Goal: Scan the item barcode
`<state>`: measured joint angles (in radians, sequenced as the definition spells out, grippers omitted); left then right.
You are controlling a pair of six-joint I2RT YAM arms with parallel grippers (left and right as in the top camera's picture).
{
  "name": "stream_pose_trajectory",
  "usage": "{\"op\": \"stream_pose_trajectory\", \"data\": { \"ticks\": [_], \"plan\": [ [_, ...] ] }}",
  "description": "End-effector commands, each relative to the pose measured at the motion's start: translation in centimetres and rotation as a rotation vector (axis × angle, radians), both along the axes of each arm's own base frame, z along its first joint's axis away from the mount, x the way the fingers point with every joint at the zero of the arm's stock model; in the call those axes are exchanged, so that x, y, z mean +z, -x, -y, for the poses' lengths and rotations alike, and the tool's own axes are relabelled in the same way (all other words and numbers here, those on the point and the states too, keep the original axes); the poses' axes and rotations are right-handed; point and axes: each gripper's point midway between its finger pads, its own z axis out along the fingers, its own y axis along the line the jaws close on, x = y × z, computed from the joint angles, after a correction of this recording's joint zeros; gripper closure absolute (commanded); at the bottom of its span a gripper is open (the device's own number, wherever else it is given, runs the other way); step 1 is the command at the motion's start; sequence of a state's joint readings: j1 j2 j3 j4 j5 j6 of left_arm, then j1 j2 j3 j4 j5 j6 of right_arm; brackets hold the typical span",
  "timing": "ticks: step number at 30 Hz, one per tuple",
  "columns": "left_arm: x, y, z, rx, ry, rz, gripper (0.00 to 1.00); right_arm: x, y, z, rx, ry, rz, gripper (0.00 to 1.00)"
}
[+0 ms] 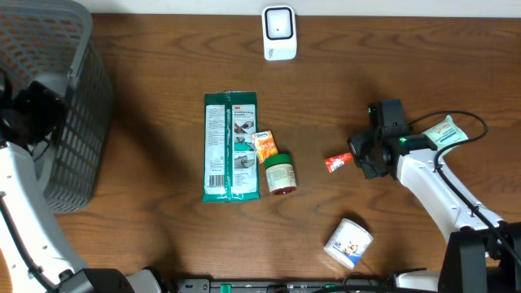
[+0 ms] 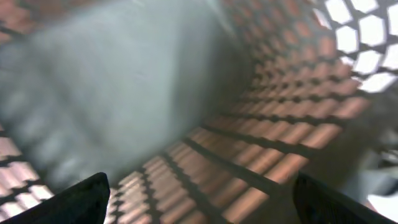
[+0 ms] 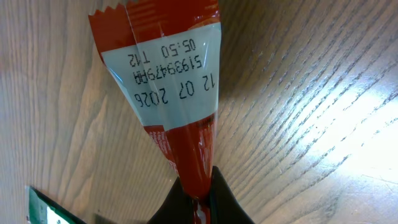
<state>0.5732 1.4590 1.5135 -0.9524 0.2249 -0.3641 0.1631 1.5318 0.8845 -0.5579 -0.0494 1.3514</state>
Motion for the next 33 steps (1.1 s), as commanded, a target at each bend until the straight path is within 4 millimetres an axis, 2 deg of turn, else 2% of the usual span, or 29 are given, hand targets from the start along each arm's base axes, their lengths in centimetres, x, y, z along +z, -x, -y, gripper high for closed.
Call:
{"op": "stream_pose_trajectory", "data": {
  "ticks": [1, 3, 5, 7, 9, 12, 13, 14, 17, 18, 19, 22, 25, 26, 27, 29, 31, 33],
  "plan": [
    [0.9, -1.7, 5.6, -0.172, 0.248, 0.104, 0.06, 0.3, -0.3, -0.2, 0.009, 0.005, 0.011, 0.97],
    [1.4, -2.2, 7.7, -0.243, 0.317, 0.137, 0.10, 0.3, -0.3, -0.2, 0.009, 0.006, 0.012, 0.97],
    [1.9, -2.7, 10.7, -0.353, 0.384, 0.170, 0.24, 0.3, -0.3, -0.2, 0.008, 0.005, 0.012, 0.98],
    [1.8, -3.0, 12.3, -0.431, 0.354, 0.160, 0.32, 0.4, -0.5, -0.3, 0.009, 0.004, 0.019, 0.98],
    [1.4, -3.1, 12.1, -0.432, 0.290, 0.135, 0.32, 0.5, -0.6, -0.3, 0.009, 0.002, 0.027, 0.98],
    [0.8, -3.5, 9.9, -0.363, 0.162, 0.100, 0.32, 0.5, -0.6, -0.3, 0.009, 0.003, 0.027, 0.98],
    [0.8, -3.7, 9.3, -0.349, 0.133, 0.098, 0.28, 0.5, -0.6, -0.3, 0.009, 0.003, 0.027, 0.98],
    [0.9, -3.9, 8.7, -0.335, 0.105, 0.106, 0.20, 0.5, -0.7, -0.3, 0.008, 0.003, 0.028, 0.98],
    [1.2, -4.2, 8.3, -0.329, 0.092, 0.120, 0.18, 0.5, -0.8, -0.3, 0.008, 0.001, 0.036, 0.98],
    [1.5, -4.5, 8.1, -0.328, 0.080, 0.137, 0.25, 0.6, -0.9, -0.3, 0.008, 0.001, 0.038, 0.98],
    [2.0, -4.9, 7.7, -0.325, 0.063, 0.163, 0.40, 0.6, -0.9, -0.3, 0.009, 0.001, 0.040, 0.98],
    [4.1, -5.4, 7.1, -0.323, 0.021, 0.225, 0.51, 0.6, -1.0, -0.3, 0.009, 0.001, 0.041, 0.98],
    [7.4, -5.2, 7.2, -0.325, -0.027, 0.292, 0.86, 0.6, -1.0, -0.3, 0.009, 0.001, 0.041, 0.97],
    [8.4, -5.0, 7.5, -0.331, -0.041, 0.315, 0.92, 0.6, -1.0, -0.3, 0.009, 0.001, 0.041, 0.97],
    [9.4, -4.5, 8.0, -0.341, -0.053, 0.335, 0.93, 0.6, -1.0, -0.3, 0.009, 0.001, 0.041, 0.98],
    [10.1, -3.3, 9.5, -0.365, -0.045, 0.335, 0.93, 0.6, -1.0, -0.3, 0.009, 0.001, 0.041, 0.98],
    [9.4, -1.7, 11.8, -0.406, -0.003, 0.286, 0.93, 0.6, -1.0, -0.3, 0.009, 0.001, 0.041, 0.98],
    [7.8, 0.2, 14.5, -0.470, 0.052, 0.191, 0.93, 0.6, -1.0, -0.3, 0.009, 0.001, 0.041, 0.98]
  ]
}}
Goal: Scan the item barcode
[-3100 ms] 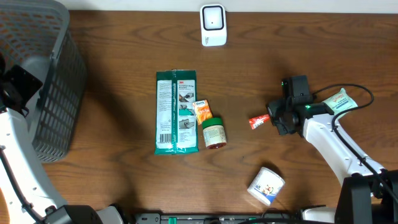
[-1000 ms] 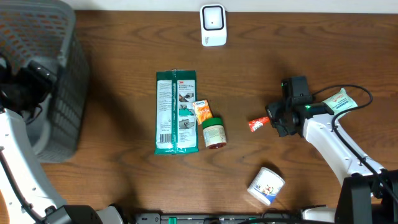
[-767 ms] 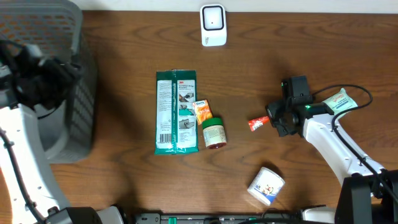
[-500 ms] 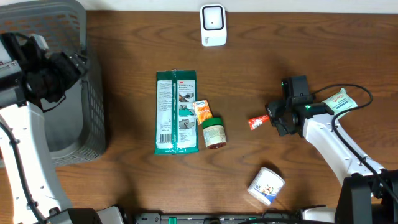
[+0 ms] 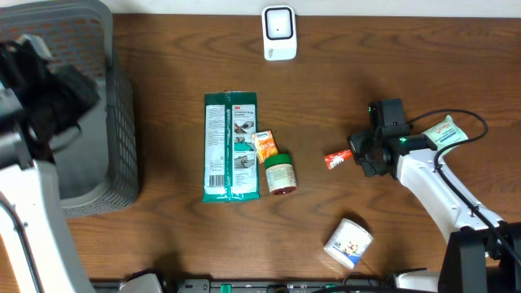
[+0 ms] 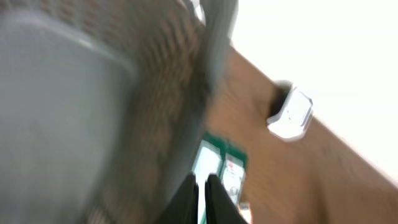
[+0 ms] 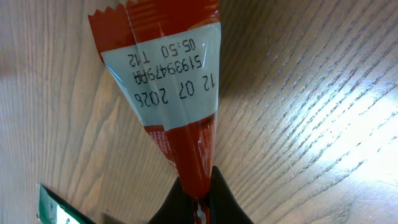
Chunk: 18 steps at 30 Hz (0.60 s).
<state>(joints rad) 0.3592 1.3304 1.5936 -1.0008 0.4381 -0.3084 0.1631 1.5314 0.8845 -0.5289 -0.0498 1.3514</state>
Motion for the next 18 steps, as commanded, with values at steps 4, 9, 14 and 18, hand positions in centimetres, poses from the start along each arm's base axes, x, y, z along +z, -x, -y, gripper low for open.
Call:
{"op": "stream_pose_trajectory", "data": {
  "ticks": [4, 9, 14, 18],
  "plan": [
    [-4.0, 5.5, 8.0, -0.279, 0.003, -0.255, 0.93, 0.3, -0.3, -0.2, 0.009, 0.006, 0.012, 0.98],
    [-9.4, 8.1, 7.5, -0.257, -0.186, -0.475, 0.93, 0.3, -0.3, -0.2, 0.012, 0.007, 0.013, 0.98],
    [-11.6, 8.0, 4.1, -0.098, -0.329, -0.542, 0.93, 0.4, -0.4, -0.2, 0.012, 0.006, 0.017, 0.98],
    [-11.0, 6.8, 2.1, -0.029, -0.427, -0.501, 0.93, 0.4, -0.4, -0.2, 0.012, 0.006, 0.017, 0.98]
  ]
}}
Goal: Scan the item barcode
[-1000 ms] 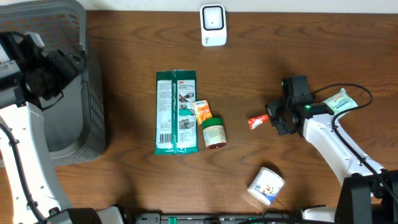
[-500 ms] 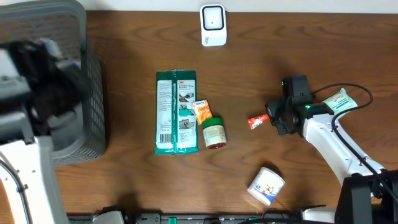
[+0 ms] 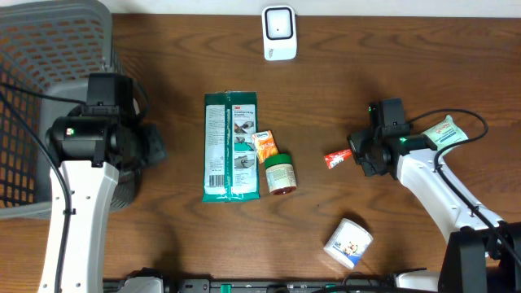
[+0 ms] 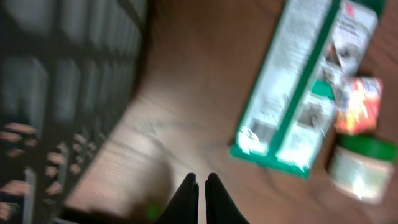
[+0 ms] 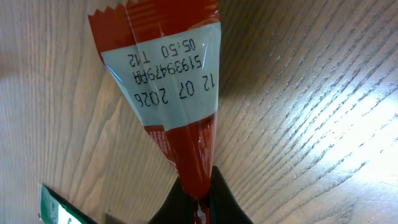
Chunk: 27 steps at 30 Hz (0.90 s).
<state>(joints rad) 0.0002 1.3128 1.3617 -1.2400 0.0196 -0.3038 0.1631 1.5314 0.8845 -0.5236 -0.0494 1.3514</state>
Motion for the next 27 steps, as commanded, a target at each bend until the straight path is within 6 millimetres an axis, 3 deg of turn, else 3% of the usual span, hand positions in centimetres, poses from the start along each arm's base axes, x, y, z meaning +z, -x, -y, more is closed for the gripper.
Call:
{"op": "stream_pose_trajectory", "data": {
  "ticks": [1, 10, 20, 23, 27],
  "plan": [
    [0.8, -0.8, -3.6, 0.081, -0.192, 0.045, 0.93, 0.3, -0.3, -0.2, 0.012, 0.007, 0.011, 0.98],
    [2.7, -3.0, -6.7, 0.170, -0.343, 0.163, 0.93, 0.3, -0.3, -0.2, 0.012, 0.007, 0.011, 0.98],
    [4.3, -4.8, -10.0, 0.291, -0.348, 0.280, 0.92, 0.3, -0.3, -0.2, 0.012, 0.007, 0.012, 0.98],
    [4.3, -5.2, -9.8, 0.288, -0.331, 0.293, 0.93, 0.3, -0.3, -0.2, 0.012, 0.007, 0.011, 0.99],
    [4.4, -7.0, -6.8, 0.173, -0.173, 0.350, 0.93, 0.4, -0.4, -0.3, 0.012, 0.003, 0.017, 0.99]
  ]
}}
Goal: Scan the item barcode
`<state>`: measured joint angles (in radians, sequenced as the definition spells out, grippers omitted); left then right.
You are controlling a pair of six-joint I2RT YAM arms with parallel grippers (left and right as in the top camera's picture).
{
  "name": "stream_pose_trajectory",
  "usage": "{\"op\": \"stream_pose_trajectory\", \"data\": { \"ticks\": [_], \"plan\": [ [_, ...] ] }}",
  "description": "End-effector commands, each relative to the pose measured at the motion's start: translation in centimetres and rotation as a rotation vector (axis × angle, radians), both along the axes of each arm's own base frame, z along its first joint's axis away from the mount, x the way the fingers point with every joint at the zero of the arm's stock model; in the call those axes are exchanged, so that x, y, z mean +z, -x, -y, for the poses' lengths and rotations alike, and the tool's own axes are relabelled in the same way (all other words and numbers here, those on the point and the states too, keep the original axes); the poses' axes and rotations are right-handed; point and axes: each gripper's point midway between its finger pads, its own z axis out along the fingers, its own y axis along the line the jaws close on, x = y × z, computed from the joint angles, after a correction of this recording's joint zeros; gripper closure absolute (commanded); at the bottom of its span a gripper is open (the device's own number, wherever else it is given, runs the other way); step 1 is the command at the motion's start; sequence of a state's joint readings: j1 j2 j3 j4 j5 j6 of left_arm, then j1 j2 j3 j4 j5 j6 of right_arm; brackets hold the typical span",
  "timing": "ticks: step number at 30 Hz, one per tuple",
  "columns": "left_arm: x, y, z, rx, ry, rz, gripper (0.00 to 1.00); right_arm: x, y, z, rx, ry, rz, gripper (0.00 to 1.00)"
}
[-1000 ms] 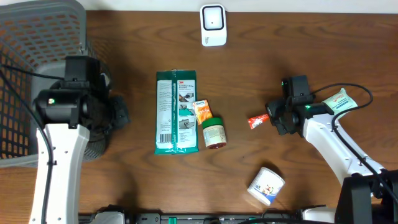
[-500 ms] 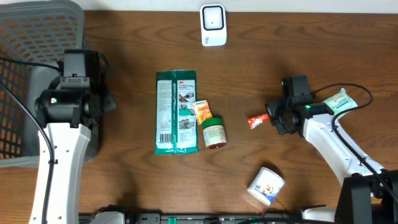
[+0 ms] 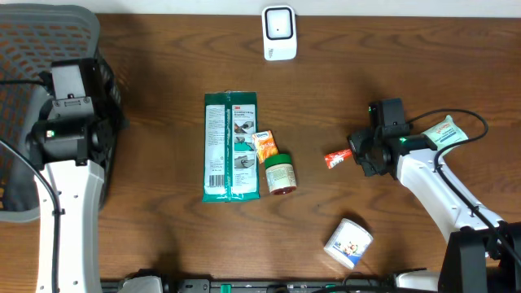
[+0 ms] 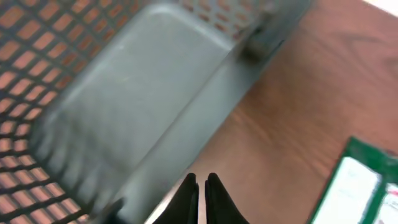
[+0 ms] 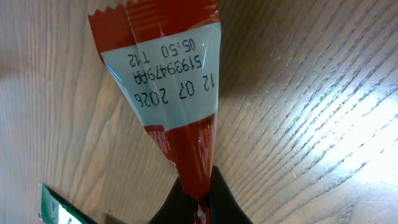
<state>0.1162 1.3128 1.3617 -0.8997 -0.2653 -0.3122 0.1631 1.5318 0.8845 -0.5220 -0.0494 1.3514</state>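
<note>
A red sachet [image 3: 338,159] lies just above the wood, and my right gripper [image 3: 356,156] is shut on its narrow end. In the right wrist view the sachet [image 5: 168,93] shows a white date panel, pinched at my right gripper [image 5: 199,186]. The white scanner [image 3: 278,32] stands at the table's far edge, well away from the sachet. My left arm [image 3: 69,122] sits at the left by the grey basket [image 3: 49,20]. In its wrist view my left gripper [image 4: 200,180] is shut on nothing, above the basket's corner [image 4: 143,93].
A green 3M pack [image 3: 231,146], a small orange packet [image 3: 264,145] and a green-lidded jar [image 3: 279,173] lie mid-table. A white tub [image 3: 348,242] sits front right. A pale tube [image 3: 444,130] lies behind the right arm.
My left arm has moved left, from over the table beside the green pack to the basket's edge. Its gripper is still shut. The right gripper and sachet have not moved.
My left gripper was open inside the basket. Then it was shut and above the basket. Then it stood over the table facing the green pack, and now it is back by the basket. The right gripper held the red sachet in one place throughout.
</note>
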Motion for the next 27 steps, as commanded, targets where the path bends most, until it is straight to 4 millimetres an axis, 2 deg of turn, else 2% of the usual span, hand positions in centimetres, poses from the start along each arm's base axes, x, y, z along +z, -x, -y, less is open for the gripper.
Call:
{"op": "stream_pose_trajectory", "data": {
  "ticks": [1, 9, 12, 18, 20, 22, 25, 27],
  "plan": [
    [0.2, -1.4, 3.0, -0.140, 0.126, 0.042, 0.93, 0.5, -0.5, -0.5, 0.016, -0.009, 0.023, 0.99],
    [2.2, -3.2, 12.9, -0.501, 0.410, 0.144, 0.92, 1.9, -1.3, -3.4, 0.089, -0.205, 0.064, 0.99],
    [2.6, -3.3, 16.3, -0.618, 0.494, 0.155, 0.84, 2.9, -1.2, -4.8, 0.185, -0.301, 0.088, 0.99],
    [0.3, -3.4, 20.1, -0.730, 0.525, 0.068, 0.78, 4.4, -0.4, -6.8, 0.346, -0.439, 0.118, 0.99],
    [-0.8, -3.1, 22.5, -0.815, 0.553, 0.021, 0.73, 4.8, -0.2, -7.3, 0.362, -0.473, 0.120, 0.99],
    [-1.6, -3.0, 23.8, -0.868, 0.558, -0.006, 0.69, 5.1, -0.4, -7.7, 0.372, -0.493, 0.134, 0.99],
    [-3.4, -2.6, 26.4, -0.951, 0.569, -0.066, 0.67, 5.7, -0.8, -8.0, 0.364, -0.521, 0.151, 0.99],
    [-3.8, -1.6, 29.0, -1.083, 0.605, -0.086, 0.67, 5.9, -1.3, -8.0, 0.349, -0.524, 0.168, 0.99]
  ]
}}
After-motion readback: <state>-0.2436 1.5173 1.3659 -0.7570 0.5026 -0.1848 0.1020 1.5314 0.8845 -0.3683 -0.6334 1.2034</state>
